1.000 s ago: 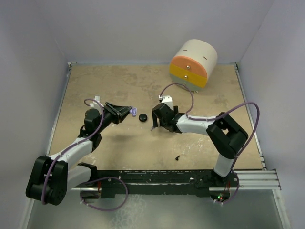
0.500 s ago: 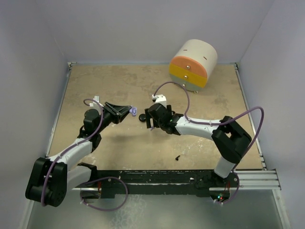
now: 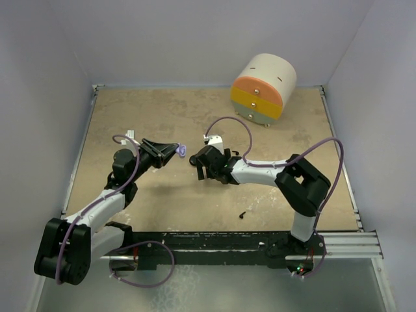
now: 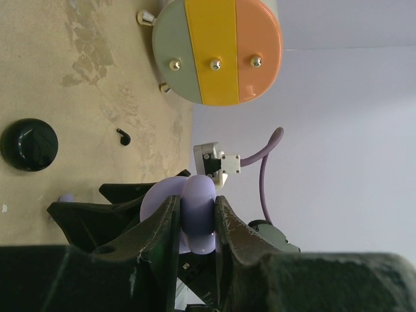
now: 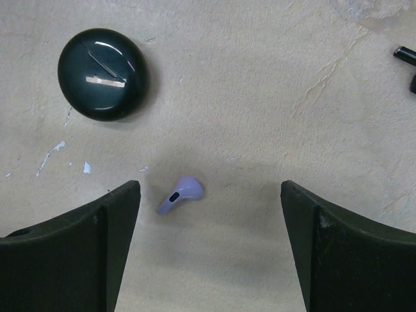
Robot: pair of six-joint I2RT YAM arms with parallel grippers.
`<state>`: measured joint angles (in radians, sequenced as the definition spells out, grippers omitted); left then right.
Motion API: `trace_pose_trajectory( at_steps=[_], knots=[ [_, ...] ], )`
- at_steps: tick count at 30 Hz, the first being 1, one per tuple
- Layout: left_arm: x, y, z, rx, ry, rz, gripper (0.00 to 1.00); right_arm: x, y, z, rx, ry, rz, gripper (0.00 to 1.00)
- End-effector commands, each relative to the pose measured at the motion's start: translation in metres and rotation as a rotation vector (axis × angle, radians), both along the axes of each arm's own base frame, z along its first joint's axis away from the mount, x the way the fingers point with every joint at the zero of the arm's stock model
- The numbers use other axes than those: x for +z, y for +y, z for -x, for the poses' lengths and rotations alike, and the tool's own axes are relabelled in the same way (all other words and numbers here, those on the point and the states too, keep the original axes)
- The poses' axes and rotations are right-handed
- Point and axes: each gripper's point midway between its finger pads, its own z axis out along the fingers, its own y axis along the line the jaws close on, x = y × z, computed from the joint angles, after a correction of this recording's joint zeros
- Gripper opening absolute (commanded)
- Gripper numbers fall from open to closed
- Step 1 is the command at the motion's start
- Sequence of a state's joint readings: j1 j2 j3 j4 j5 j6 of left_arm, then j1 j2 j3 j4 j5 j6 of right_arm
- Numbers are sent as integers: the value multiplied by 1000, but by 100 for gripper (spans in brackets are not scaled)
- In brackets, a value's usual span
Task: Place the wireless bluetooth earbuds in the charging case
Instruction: Pick up the earbud from the center of the board.
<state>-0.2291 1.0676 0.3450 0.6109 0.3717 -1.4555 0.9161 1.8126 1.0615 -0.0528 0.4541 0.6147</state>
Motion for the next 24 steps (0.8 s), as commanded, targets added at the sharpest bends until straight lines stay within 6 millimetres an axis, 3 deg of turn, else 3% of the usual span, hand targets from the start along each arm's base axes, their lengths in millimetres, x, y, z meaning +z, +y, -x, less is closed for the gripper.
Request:
trace_pose_trajectory(
  at_steps=[1,24],
  knots=[
    [16,1,1,-8,-64,17,0,8,5,-6,-28,-22,-15,90],
    [13,1,-1,-9,-57,11,0,-12,-18,14,-51,36,27,90]
  ],
)
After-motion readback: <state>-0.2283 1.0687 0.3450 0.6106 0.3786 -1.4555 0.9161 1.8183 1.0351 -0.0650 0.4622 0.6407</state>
